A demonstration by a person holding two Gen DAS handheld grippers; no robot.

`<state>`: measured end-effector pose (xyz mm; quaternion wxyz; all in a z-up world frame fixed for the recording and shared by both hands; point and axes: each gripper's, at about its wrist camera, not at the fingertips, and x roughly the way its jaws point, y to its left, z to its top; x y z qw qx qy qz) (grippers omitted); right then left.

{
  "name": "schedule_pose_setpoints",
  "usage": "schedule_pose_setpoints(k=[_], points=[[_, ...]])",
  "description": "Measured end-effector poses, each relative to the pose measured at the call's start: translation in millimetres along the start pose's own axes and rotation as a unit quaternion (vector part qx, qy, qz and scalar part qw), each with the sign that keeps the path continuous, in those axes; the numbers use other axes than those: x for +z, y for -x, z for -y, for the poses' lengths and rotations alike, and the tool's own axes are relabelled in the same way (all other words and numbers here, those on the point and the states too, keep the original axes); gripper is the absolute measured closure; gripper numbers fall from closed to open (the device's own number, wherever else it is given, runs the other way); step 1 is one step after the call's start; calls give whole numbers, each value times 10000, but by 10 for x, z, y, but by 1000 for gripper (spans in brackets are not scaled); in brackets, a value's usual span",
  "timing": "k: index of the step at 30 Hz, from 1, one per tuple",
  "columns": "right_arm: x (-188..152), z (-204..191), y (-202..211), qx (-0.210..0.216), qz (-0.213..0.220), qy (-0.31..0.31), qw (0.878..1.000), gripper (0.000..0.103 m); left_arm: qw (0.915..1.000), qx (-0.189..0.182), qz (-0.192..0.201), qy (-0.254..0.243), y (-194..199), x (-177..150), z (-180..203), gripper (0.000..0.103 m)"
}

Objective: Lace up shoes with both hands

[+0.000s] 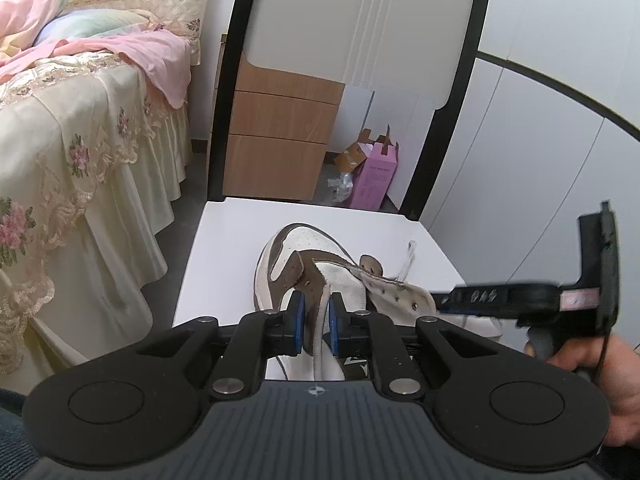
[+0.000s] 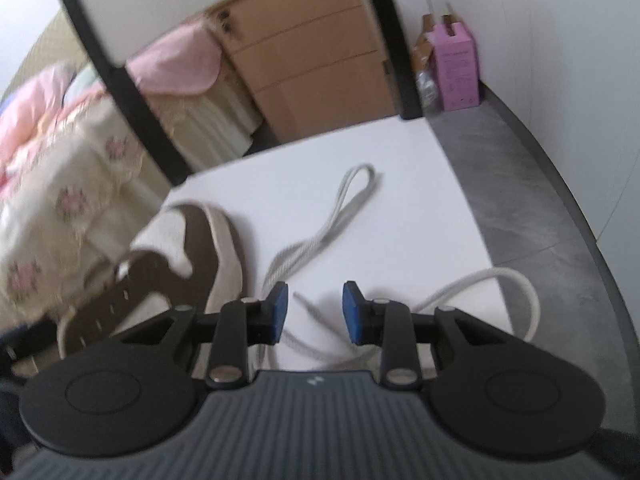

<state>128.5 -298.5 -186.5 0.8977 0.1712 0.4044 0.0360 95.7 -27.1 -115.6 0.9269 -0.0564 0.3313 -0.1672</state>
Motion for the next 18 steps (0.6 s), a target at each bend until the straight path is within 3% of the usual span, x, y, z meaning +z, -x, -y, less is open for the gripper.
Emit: schedule_pose_setpoints(k=[7, 9, 11, 14, 18], points=[[-106, -79, -53, -340, -2, 591, 9977, 76, 10000, -14, 53, 6, 12, 1, -2, 88], [-132, -99, -67, -376, -2, 732, 9966, 95, 9999, -31, 124, 42, 30, 12, -10, 88], [-148, -110, -68, -373, 12, 765, 9964, 101, 9997, -122, 177, 129, 42, 26, -30, 88], [-147, -105, -33, -352, 157, 695, 9968, 101, 9990, -279, 221, 253, 54, 45, -62, 74], [-123, -144, 161, 1, 529, 585, 9969, 101, 9971, -595, 299, 376, 77, 63, -92, 69]])
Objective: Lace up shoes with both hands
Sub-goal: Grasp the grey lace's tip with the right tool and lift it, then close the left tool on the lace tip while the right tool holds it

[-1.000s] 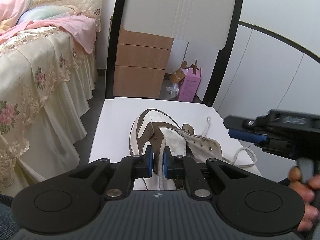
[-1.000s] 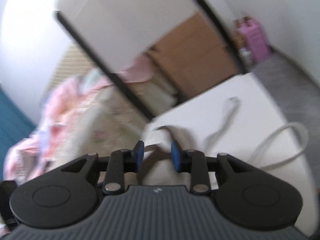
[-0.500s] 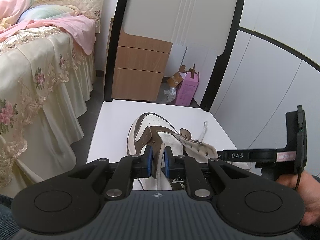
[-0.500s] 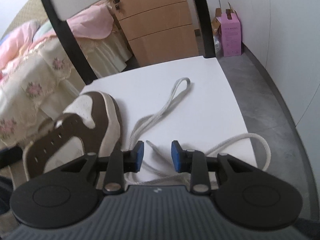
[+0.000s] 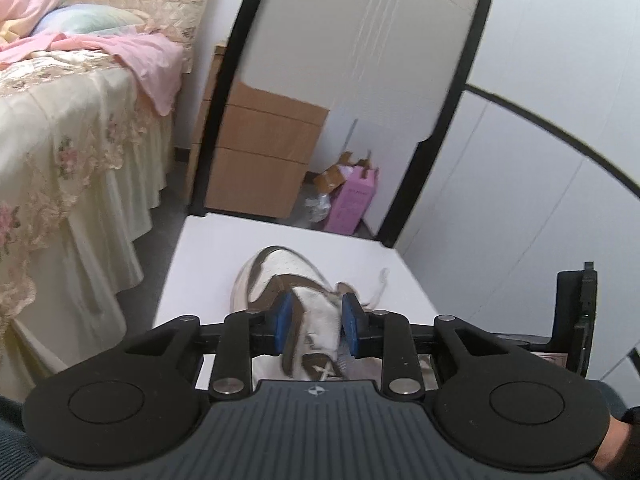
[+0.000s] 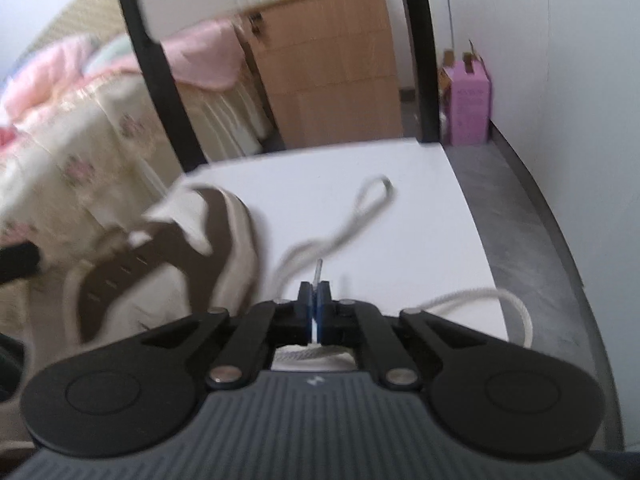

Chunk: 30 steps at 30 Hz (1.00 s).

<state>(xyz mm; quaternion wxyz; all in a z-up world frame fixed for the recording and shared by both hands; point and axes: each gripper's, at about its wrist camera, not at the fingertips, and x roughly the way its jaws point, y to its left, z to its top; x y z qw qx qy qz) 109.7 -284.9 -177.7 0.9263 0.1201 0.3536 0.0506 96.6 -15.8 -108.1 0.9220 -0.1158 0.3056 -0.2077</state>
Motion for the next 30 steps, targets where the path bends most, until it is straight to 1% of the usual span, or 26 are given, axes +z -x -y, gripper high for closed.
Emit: schedule_pose_setpoints(k=[3, 4, 5, 7, 9, 10, 13, 17, 18, 19, 21, 23, 24, 26, 27, 29, 30], points=[[18, -50, 183, 332, 254, -97, 9991, 101, 9989, -345, 44, 312, 6, 32, -76, 52], [26, -72, 247, 478, 331, -117, 9982, 100, 9976, -503, 35, 469, -2, 44, -113, 50], [33, -103, 307, 611, 406, -95, 9973, 100, 9956, -678, 17, 643, -13, 55, -153, 50], [43, -187, 423, 808, 561, 71, 9951, 100, 9901, -1025, -12, 962, -36, 71, -219, 37], [47, -289, 545, 881, 744, 359, 9927, 100, 9830, -1368, -27, 1224, -60, 73, -257, 36], [50, -335, 601, 927, 824, 481, 9911, 100, 9795, -1481, -21, 1369, -69, 71, -286, 36], [55, -449, 745, 1153, 1024, 746, 9852, 100, 9677, -1750, 18, 1814, -89, 64, -385, 37], [24, -596, 885, 1505, 1172, 1041, 9761, 100, 9481, -2069, 61, 2414, -111, 44, -521, 38], [12, -636, 907, 1546, 1208, 1142, 9739, 100, 9438, -2113, 80, 2538, -118, 36, -550, 39], [-3, -680, 921, 1541, 1244, 1281, 9718, 100, 9424, -2122, 80, 2584, -126, 34, -556, 41], [-33, -767, 940, 1524, 1290, 1561, 9673, 100, 9419, -2133, 59, 2595, -144, 32, -545, 45], [-46, -812, 928, 1542, 1262, 1684, 9654, 100, 9416, -2178, 24, 2569, -154, 36, -525, 51], [-45, -821, 927, 1566, 1262, 1700, 9647, 100, 9416, -2167, 26, 2576, -157, 31, -524, 57], [-35, -830, 924, 1596, 1268, 1727, 9636, 100, 9420, -2117, 46, 2603, -159, 16, -529, 64], [-29, -833, 915, 1598, 1267, 1726, 9636, 100, 9421, -2110, 84, 2603, -153, 6, -536, 72], [-19, -833, 899, 1609, 1262, 1710, 9638, 100, 9410, -2149, 144, 2611, -153, -7, -543, 79], [-16, -828, 896, 1612, 1261, 1702, 9639, 100, 9403, -2187, 155, 2602, -152, -9, -540, 87]])
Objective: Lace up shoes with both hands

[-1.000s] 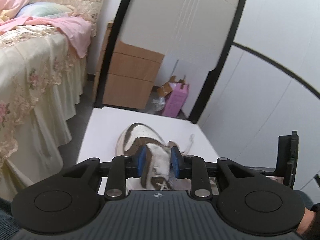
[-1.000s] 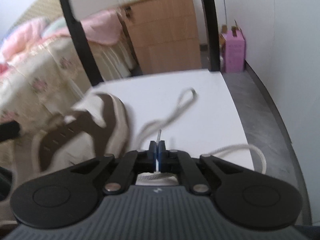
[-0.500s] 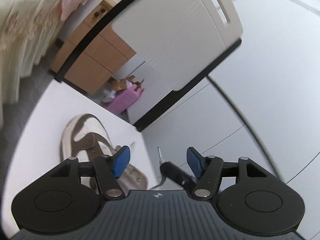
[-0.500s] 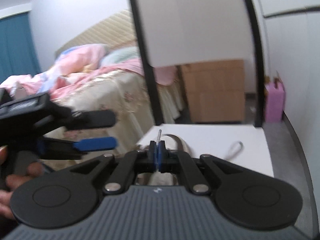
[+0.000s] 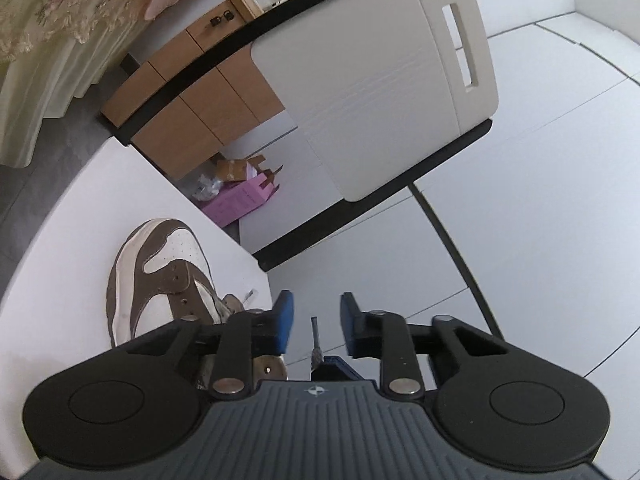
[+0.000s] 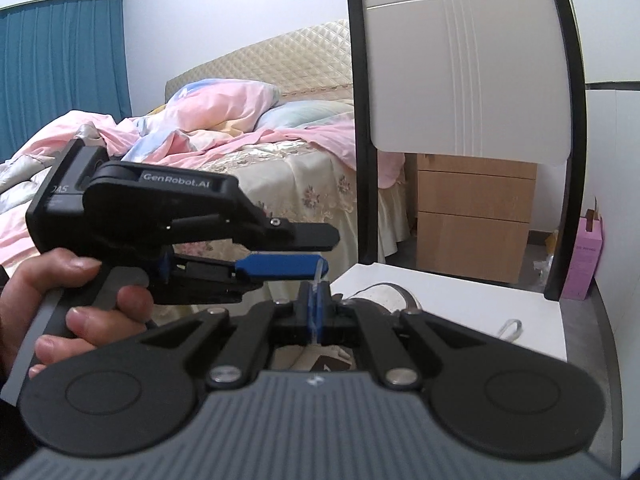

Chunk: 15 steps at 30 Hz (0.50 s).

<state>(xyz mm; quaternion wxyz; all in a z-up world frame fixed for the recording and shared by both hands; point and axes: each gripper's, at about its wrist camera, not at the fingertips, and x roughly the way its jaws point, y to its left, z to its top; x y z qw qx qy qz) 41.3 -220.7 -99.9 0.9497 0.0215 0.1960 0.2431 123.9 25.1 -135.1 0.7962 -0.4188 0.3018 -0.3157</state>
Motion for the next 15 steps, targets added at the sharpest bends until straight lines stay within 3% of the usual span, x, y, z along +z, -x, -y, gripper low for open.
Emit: schedule_pose_setpoints(k=[1, 4, 15], points=[[-6, 5, 2, -2, 6, -8, 10000, 100, 10000, -24, -6, -39, -1, -8, 12, 94], [-20, 14, 4, -43, 9, -35, 10000, 100, 9999, -111, -46, -90, -5, -38, 34, 97], [-50, 83, -2, -365, 8, -288, 9989, 99, 9998, -135, -20, 117, 10, -70, -17, 99]])
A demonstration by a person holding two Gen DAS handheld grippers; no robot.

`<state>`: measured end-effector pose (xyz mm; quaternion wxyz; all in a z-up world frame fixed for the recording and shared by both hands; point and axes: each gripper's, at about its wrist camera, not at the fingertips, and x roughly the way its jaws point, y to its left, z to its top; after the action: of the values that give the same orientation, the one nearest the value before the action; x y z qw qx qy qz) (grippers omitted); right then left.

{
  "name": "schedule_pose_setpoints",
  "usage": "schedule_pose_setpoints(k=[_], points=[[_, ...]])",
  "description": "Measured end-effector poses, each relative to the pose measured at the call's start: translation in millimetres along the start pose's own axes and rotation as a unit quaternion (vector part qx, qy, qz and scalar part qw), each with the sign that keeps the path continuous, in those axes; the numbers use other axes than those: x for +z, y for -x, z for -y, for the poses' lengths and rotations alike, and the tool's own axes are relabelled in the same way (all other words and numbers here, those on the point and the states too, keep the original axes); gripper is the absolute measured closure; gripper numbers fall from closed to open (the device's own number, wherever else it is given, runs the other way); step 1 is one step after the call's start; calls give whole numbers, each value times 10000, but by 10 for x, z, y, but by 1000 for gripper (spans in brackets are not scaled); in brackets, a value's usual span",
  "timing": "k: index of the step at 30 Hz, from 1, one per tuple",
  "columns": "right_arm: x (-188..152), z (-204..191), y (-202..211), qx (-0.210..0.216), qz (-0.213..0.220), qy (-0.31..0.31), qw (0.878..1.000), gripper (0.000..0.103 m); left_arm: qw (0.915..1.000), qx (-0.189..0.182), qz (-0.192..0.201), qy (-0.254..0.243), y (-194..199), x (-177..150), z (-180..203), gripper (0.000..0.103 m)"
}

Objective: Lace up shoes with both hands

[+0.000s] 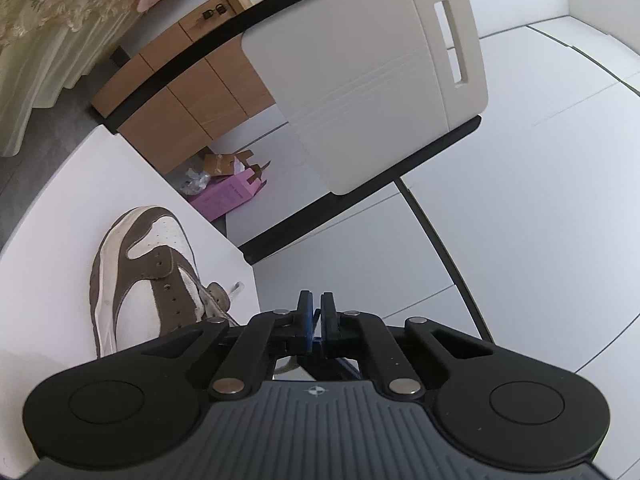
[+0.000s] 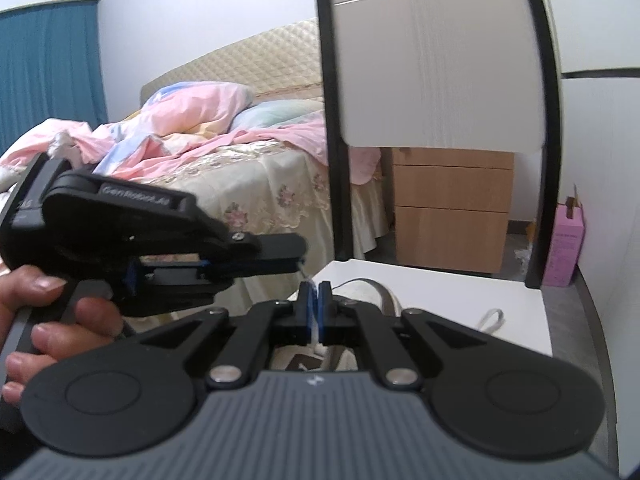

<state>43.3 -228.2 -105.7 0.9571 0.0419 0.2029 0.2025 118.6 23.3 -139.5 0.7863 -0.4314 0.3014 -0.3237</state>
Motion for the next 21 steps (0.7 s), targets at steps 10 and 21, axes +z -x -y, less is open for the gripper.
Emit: schedule_pose_setpoints(k=[10, 21], points=[[39, 226, 109, 390, 138, -1228, 9916, 91, 9999, -54, 30, 109, 7, 9, -25, 100], [-449, 882, -68, 2132, 8, -5312, 8200, 67, 9996, -172, -12, 218, 1, 4, -36, 99]])
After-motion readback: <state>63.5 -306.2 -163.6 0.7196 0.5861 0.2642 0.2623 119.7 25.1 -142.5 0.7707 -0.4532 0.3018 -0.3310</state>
